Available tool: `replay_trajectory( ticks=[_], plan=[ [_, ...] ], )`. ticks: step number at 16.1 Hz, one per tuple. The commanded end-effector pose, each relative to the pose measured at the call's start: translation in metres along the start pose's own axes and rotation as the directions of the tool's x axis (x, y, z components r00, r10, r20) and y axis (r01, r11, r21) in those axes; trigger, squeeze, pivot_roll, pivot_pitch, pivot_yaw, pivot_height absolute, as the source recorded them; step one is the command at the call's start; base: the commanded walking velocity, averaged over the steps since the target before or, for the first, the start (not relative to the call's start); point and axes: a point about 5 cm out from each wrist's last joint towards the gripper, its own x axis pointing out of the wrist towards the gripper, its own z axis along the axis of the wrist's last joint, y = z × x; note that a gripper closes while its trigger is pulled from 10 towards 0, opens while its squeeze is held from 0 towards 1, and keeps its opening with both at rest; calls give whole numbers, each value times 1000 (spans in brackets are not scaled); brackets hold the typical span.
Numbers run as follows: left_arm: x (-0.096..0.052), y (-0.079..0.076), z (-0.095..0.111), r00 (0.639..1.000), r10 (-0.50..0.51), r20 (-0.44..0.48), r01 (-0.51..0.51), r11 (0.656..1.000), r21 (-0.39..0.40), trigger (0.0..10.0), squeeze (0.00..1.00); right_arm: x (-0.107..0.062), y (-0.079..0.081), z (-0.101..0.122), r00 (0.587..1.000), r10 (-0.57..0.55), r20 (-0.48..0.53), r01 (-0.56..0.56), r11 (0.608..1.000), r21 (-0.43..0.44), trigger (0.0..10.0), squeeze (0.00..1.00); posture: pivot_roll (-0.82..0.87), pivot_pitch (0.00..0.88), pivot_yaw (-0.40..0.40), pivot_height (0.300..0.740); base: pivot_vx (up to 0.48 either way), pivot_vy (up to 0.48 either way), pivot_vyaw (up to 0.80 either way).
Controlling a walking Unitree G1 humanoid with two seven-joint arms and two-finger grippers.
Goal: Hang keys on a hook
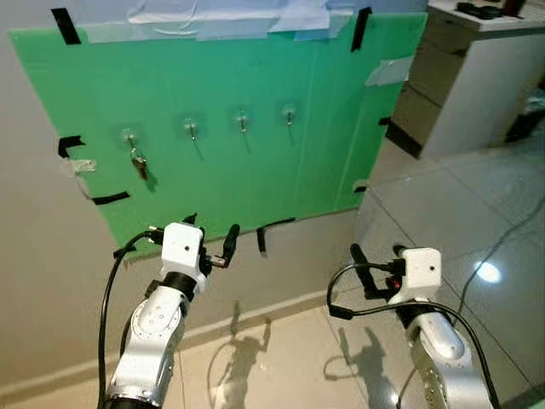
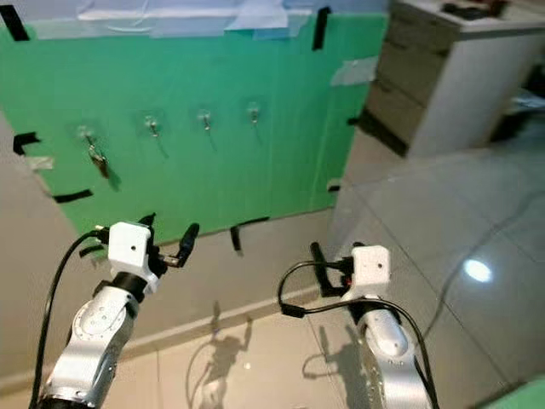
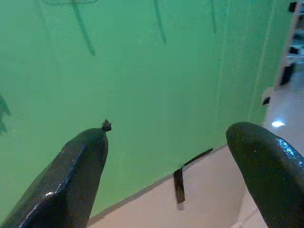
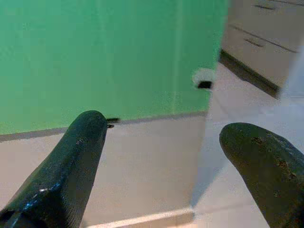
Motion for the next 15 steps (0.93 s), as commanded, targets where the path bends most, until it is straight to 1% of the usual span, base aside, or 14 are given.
replay_trajectory(
  ticks=[1,2,4,5,7,9,11,12,13,14,15],
  plan=[
    [1,9,-5,998,34,-44,-36,999,-27,10000,0,0,-6,1,997,-78,29,76,996,50,10000,0,-60,0,9,740,-289,386,-744],
    [4,8,-7,997,38,-72,-40,999,-29,10000,0,-4,-13,-1,988,-148,40,145,988,56,10000,0,-61,0,7,740,-292,382,-744],
    [6,5,-9,995,33,-92,-35,999,-30,10000,0,-7,-18,-3,980,-193,46,192,981,39,10000,0,-60,0,5,740,-307,371,-744],
    [6,3,-10,994,27,-103,-30,999,-23,10000,0,-8,-23,-5,971,-237,41,236,971,32,10000,0,-62,0,7,740,0,0,-744],
    [7,1,-9,995,19,-103,-20,1000,-12,10000,0,-8,-25,-6,970,-242,29,241,970,20,10000,0,-62,0,7,740,0,0,-744],
    [11,-1,-4,997,-14,-81,16,999,32,10000,0,-9,-20,-11,976,-219,17,219,976,9,10000,8,-61,0,10,740,0,0,-744],
    [12,1,-2,997,-27,-68,27,1000,4,10000,0,-9,-18,-10,977,-211,32,211,977,-10,10000,12,-61,0,9,740,0,0,-744],
    [12,4,0,999,-20,-45,20,1000,-9,10000,0,-10,-19,-5,975,-213,67,215,976,-30,10000,20,-60,0,8,740,0,0,-738],
    [12,7,1,1000,-6,-20,6,1000,-6,10000,0,-10,-21,0,968,-228,107,234,971,-51,10000,39,-59,0,6,740,0,0,-744],
    [14,9,2,1000,20,-3,-20,1000,-9,10000,0,-9,-25,3,960,-250,125,258,965,-53,10000,90,-60,0,4,740,0,0,-744],
    [14,10,2,999,38,4,-38,999,-22,10000,0,-7,-25,4,961,-246,128,256,965,-61,10000,110,-60,0,5,740,0,0,-750]
  ],
)
